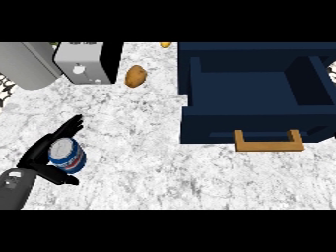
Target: Pick up the can, place it into the drawer and close the drawer
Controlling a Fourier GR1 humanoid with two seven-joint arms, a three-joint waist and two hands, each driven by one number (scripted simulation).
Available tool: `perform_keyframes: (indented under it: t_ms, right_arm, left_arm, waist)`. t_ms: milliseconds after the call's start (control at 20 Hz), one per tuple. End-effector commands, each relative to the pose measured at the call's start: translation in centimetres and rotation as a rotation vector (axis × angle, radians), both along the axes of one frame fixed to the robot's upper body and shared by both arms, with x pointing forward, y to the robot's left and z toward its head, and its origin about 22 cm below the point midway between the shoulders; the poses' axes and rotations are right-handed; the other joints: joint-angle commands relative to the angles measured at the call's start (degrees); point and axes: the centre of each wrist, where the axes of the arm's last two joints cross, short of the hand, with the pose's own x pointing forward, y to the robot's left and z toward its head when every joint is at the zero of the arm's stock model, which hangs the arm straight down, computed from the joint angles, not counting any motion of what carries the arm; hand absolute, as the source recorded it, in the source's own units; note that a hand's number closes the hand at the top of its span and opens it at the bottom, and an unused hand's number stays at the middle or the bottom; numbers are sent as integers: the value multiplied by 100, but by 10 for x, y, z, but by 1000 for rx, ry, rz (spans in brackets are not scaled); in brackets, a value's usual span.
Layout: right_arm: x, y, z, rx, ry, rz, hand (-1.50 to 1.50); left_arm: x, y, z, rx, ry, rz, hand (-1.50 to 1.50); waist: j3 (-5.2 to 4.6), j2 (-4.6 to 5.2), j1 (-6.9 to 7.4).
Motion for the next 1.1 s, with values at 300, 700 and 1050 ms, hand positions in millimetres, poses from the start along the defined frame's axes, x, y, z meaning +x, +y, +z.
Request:
perform_keyframes:
  t_ms: [300,700,1050]
  right_arm:
    - [-14,-2,7,0,-6,-11,-150]
    - [-9,-1,11,30,-22,-22,-150]
    - [-23,-2,9,17,-25,-28,-150]
  left_arm:
    - [4,-1,6,-155,-21,-122,150]
    - [-4,-43,-6,-232,-9,-187,150]
    - [19,-64,2,-261,-95,568,150]
  waist:
    - [0,-5,-13]
    - [5,-20,56]
    - [23,-80,142]
